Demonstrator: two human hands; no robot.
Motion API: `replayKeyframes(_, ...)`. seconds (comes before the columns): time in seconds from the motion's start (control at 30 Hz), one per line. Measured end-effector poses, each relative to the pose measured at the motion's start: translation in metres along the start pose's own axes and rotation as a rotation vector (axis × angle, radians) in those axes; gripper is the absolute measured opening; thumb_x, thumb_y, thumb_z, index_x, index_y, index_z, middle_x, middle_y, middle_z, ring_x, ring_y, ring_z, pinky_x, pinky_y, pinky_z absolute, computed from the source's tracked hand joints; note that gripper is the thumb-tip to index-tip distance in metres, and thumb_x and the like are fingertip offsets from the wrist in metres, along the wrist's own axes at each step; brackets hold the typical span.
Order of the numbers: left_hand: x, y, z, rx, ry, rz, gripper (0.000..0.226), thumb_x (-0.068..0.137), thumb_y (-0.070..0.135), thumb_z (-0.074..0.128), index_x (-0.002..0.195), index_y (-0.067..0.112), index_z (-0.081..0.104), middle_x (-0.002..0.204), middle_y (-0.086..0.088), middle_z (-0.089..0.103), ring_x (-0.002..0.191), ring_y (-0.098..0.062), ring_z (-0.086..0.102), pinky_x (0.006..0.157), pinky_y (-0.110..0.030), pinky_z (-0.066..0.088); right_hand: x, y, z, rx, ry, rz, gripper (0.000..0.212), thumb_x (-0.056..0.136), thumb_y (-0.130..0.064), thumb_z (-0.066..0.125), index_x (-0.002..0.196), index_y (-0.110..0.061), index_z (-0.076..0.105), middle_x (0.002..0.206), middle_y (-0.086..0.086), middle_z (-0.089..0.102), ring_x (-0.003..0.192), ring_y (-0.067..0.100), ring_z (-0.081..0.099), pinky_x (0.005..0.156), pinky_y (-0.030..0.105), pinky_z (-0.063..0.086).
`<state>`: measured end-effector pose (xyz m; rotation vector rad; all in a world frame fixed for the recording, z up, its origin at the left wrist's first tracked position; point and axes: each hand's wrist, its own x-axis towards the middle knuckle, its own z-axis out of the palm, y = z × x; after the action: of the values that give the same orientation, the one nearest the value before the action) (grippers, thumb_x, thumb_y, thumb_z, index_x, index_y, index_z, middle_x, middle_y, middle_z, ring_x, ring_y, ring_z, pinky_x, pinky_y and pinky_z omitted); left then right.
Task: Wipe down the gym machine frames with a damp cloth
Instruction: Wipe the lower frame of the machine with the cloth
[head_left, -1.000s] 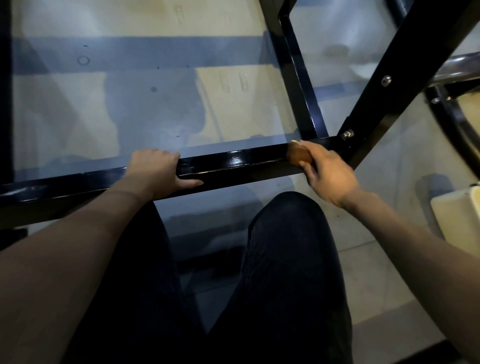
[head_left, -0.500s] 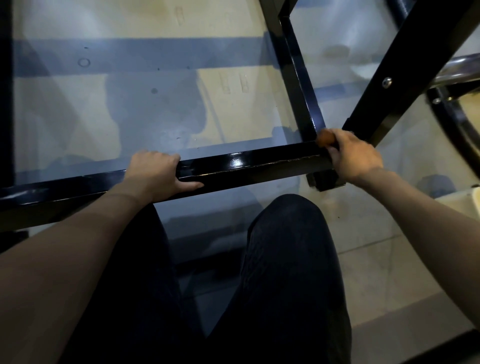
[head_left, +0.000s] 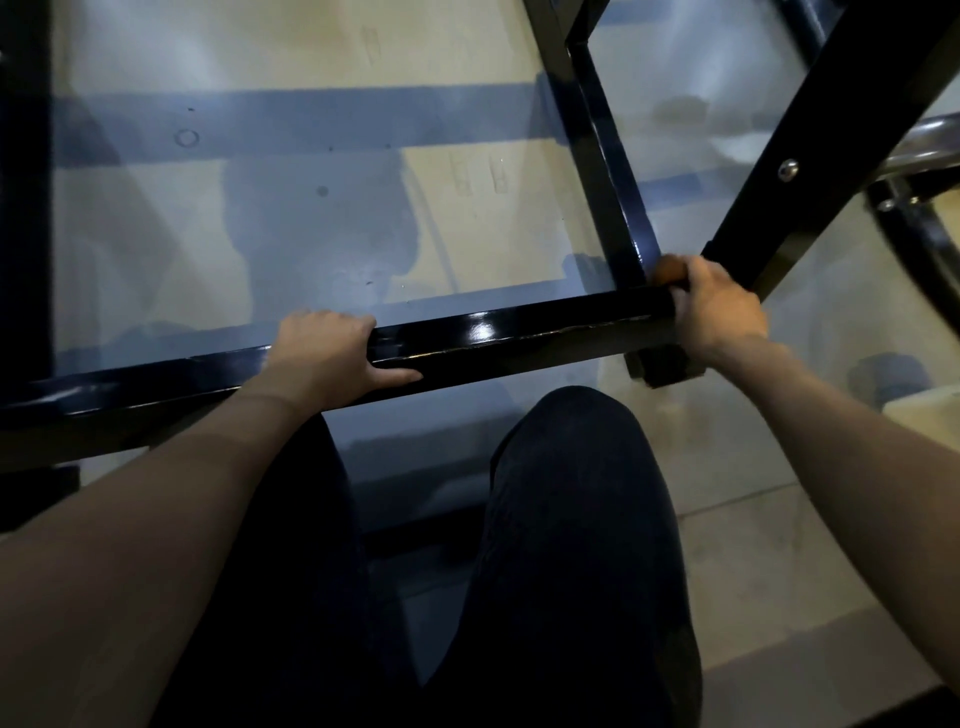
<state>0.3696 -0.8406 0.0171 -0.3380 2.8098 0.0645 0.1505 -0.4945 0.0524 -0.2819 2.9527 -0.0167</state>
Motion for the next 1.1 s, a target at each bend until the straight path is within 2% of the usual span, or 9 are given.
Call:
replayKeyframes(0.2,0.001,-0.001,0.001,-0.031,-0.024,-0.005,0.075,0.072,0.095,0.048,0.079,0.021,0.048,0.073,0.002,0.055,0.070,-0.026,0.048,0.065,-0.033,0.033,-0.026,-0.061,0.018,0.145,-0.015,-0.087,0.032,0.106,-0.030,0.048,0.138,-0.024,0.049,0.133,0.014,0.058,0.111,0.043,0.063,0.090,0.048,0.051)
replayKeyframes(0.33,-0.004,-0.003,0.001,-0.074,-0.036,-0.022,0.077,0.069,0.098,0.045,0.081,0.022,0.051,0.077,0.000,0.060,0.072,-0.027,0.052,0.070,-0.034,0.037,-0.088,-0.141,0.028,0.298,-0.113,-0.374,0.038,0.105,-0.026,0.051,0.144,-0.025,0.050,0.140,0.011,0.058,0.114,0.041,0.062,0.097,0.047,0.049)
replayKeyframes(0.43,-0.011,-0.010,-0.002,-0.146,-0.017,-0.057,0.077,0.072,0.092,0.056,0.106,0.023,0.062,0.095,-0.004,0.071,0.090,-0.029,0.065,0.085,-0.037,0.043,-0.118,-0.153,0.027,0.295,-0.133,-0.553,0.044,0.104,-0.028,0.051,0.147,-0.035,0.044,0.150,-0.001,0.051,0.117,0.035,0.060,0.096,0.051,0.050)
replayKeyframes(0.53,-0.023,-0.019,-0.008,-0.234,-0.017,-0.086,0.075,0.080,0.071,0.071,0.134,0.021,0.056,0.122,-0.010,0.069,0.117,-0.034,0.060,0.096,-0.038,0.042,-0.099,-0.130,0.018,0.203,-0.114,-0.363,0.039,0.106,-0.033,0.049,0.143,-0.041,0.045,0.146,0.003,0.054,0.121,0.036,0.059,0.098,0.049,0.048)
replayKeyframes(0.63,-0.025,-0.023,-0.007,-0.282,-0.020,-0.125,0.073,0.080,0.066,0.074,0.134,0.020,0.057,0.123,-0.012,0.067,0.122,-0.036,0.053,0.104,-0.037,0.035,-0.072,-0.137,0.014,0.268,-0.082,-0.024,0.033,0.106,-0.032,0.050,0.137,-0.024,0.053,0.135,0.016,0.062,0.121,0.041,0.060,0.099,0.045,0.046)
replayKeyframes(0.87,-0.025,-0.023,-0.001,-0.244,0.018,-0.162,0.065,0.077,0.072,0.072,0.117,0.021,0.066,0.114,-0.009,0.071,0.118,-0.033,0.059,0.123,-0.040,0.018,-0.139,-0.199,0.030,0.292,-0.135,-0.504,0.040,0.105,-0.032,0.050,0.144,-0.038,0.044,0.141,0.001,0.055,0.117,0.032,0.059,0.094,0.051,0.051)
replayKeyframes(0.93,-0.026,-0.022,-0.003,-0.244,0.021,-0.157,0.065,0.078,0.071,0.072,0.118,0.020,0.066,0.114,-0.011,0.071,0.118,-0.032,0.060,0.125,-0.041,0.016,-0.124,-0.178,0.025,0.246,-0.106,-0.397,0.038,0.105,-0.034,0.051,0.141,-0.043,0.044,0.138,0.000,0.059,0.116,0.032,0.061,0.095,0.049,0.050)
replayKeyframes(1.03,-0.025,-0.024,-0.004,-0.265,0.003,-0.154,0.069,0.078,0.071,0.072,0.123,0.019,0.064,0.118,-0.011,0.070,0.121,-0.032,0.059,0.125,-0.042,0.016,-0.098,-0.171,0.020,0.306,-0.077,-0.066,0.029,0.105,-0.032,0.054,0.134,-0.030,0.055,0.129,0.007,0.065,0.117,0.035,0.063,0.089,0.038,0.045)
replayKeyframes(1.1,-0.025,-0.024,-0.003,-0.251,0.006,-0.146,0.070,0.079,0.073,0.070,0.123,0.019,0.064,0.118,-0.010,0.069,0.121,-0.032,0.059,0.124,-0.042,0.017,-0.103,-0.193,0.027,0.373,-0.071,-0.061,0.030,0.104,-0.031,0.055,0.134,-0.027,0.057,0.131,0.007,0.064,0.118,0.033,0.063,0.090,0.035,0.044)
